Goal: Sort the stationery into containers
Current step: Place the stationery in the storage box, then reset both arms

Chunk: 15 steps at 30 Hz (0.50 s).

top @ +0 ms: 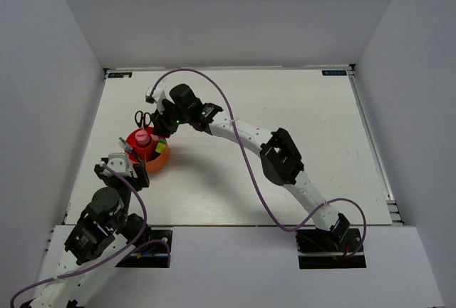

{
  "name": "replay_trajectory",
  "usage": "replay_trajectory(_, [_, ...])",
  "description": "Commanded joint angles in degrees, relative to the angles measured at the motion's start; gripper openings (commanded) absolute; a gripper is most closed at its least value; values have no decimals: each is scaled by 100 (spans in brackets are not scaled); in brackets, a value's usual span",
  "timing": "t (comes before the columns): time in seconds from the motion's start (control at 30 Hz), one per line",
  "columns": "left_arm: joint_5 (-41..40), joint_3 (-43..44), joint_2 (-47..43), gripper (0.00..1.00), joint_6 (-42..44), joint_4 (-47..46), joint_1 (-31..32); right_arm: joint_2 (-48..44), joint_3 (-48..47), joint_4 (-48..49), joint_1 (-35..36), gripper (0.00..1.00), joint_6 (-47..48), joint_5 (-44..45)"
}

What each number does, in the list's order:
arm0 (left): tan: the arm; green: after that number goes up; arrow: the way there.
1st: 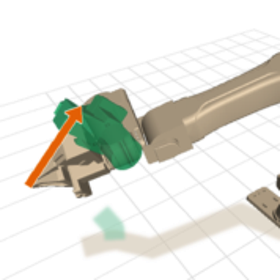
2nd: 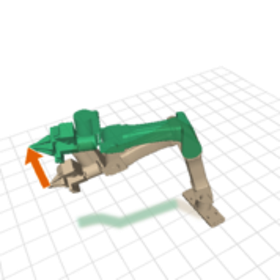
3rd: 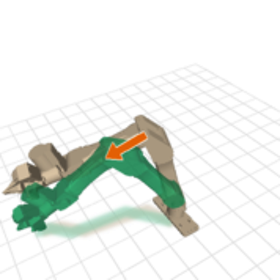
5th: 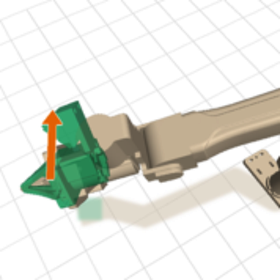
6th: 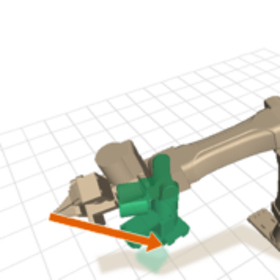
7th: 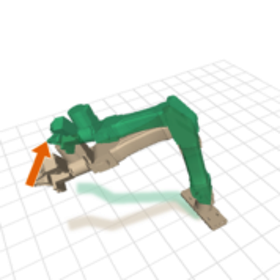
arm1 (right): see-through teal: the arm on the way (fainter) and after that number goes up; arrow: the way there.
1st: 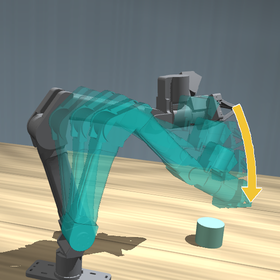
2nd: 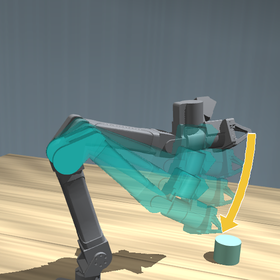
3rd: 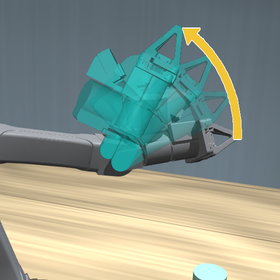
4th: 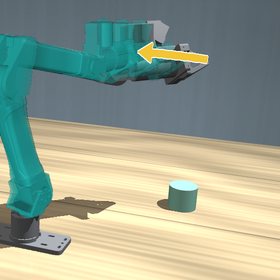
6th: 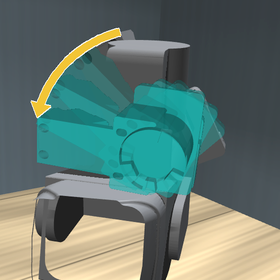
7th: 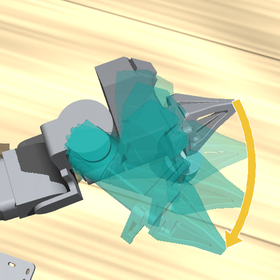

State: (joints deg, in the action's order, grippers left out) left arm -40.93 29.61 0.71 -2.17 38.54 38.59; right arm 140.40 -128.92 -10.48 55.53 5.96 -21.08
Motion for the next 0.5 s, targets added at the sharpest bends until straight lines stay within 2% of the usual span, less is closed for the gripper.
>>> replay_trajectory(0.0, [120, -34, 96, 81, -2, -14, 8, -214, -265, 90, -33, 51, 99, 113])
replay_trajectory(0.13, [164, -51, 78, 79, -2, -31, 0, -565, -326, -129, -95, 52, 116, 218])
replay_trajectory(0.17, [216, -60, 87, 78, -2, -31, 8, -610, -370, -347, -112, 48, 151, 497])
replay_trajectory(0.23, [374, -78, 131, 63, 24, -84, 0, -872, -414, -690, -156, 45, 265, 866])
replay_trajectory(0.27, [575, -60, 157, 52, 24, -93, 0, -1022, -397, -823, -174, 45, 274, 1173])
replay_trajectory(0.3, [673, -51, 253, 22, 7, -93, 0, -1128, -336, -1102, -235, 45, 283, 1263])
replay_trajectory(0.37, [1235, 71, 499, 0, -20, -84, 0, -1600, -55, -1587, -384, 49, 283, 1422])
replay_trajectory(0.4, [1375, 150, 883, 0, -98, -67, -9, -1760, 320, -2111, -498, 58, 266, 1388])
replay_trajectory(0.43, [1934, 203, 1061, 0, -142, -49, -1, -1892, 498, -2273, -603, 61, 248, 1405])
replay_trajectory(0.47, [2166, 273, 1219, 0, -152, -31, 0, -2485, 700, -2422, -692, 64, 318, 1562])
